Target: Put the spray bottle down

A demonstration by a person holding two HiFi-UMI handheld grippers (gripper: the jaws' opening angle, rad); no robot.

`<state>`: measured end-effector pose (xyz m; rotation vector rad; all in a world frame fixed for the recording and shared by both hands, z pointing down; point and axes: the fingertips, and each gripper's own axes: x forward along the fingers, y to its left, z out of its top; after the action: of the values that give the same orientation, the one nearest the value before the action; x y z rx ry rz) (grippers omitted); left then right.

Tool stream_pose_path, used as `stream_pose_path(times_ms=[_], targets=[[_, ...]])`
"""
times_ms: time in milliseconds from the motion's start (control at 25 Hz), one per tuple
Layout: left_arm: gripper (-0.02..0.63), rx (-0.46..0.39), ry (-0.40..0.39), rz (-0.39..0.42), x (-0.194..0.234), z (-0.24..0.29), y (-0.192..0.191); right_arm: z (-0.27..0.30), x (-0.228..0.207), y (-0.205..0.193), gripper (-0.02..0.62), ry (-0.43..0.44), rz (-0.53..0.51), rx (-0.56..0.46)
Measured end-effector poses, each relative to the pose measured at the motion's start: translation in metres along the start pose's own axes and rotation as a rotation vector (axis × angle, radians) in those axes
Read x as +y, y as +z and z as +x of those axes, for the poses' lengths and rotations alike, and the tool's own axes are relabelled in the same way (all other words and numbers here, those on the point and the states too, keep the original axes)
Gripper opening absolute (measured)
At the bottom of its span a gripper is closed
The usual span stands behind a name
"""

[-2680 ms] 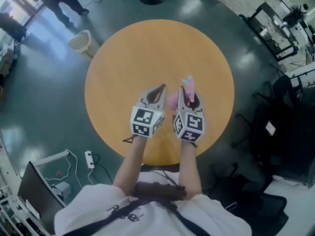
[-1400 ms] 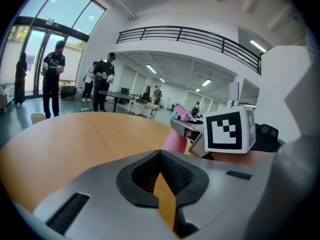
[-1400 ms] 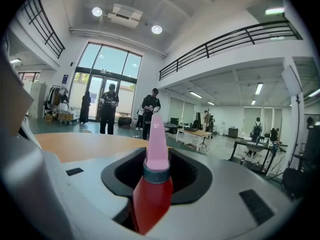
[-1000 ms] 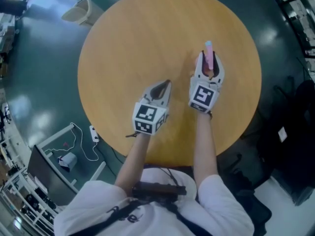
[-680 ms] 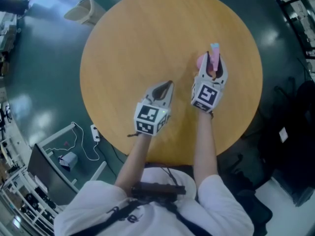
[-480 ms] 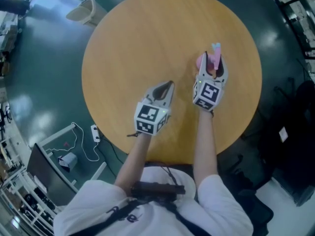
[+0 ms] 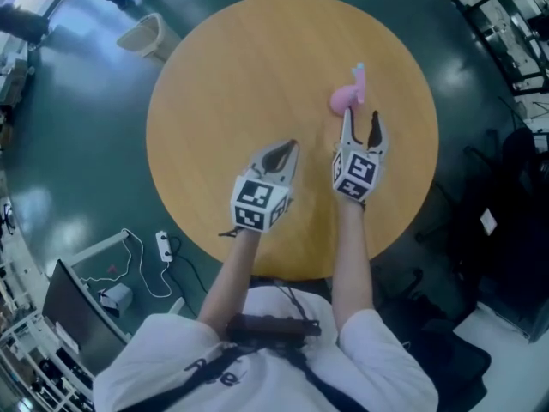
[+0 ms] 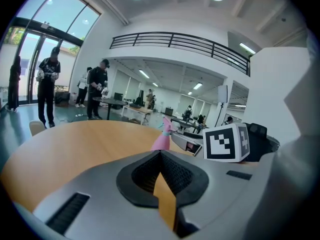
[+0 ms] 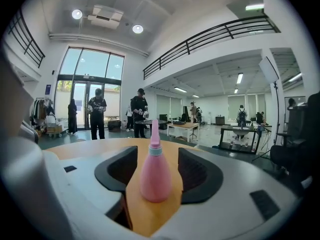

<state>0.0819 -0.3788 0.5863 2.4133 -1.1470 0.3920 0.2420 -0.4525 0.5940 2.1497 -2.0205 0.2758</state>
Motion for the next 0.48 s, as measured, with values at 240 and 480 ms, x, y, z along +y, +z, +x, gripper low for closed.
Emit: stream_pose_path(times_ms=[240,480], targets=[[0.012,-0.065,-0.017,0.032,-0.011,-0.027,0.012,-0.047,0.003,-0.008,0.206,-0.014,0.045,0.079],[0.014,-0.120,-0.023,0.049,-0.017,-0.067,0.022,-0.111,0.026,0.004,0.117,0.017,0.077,0.086]])
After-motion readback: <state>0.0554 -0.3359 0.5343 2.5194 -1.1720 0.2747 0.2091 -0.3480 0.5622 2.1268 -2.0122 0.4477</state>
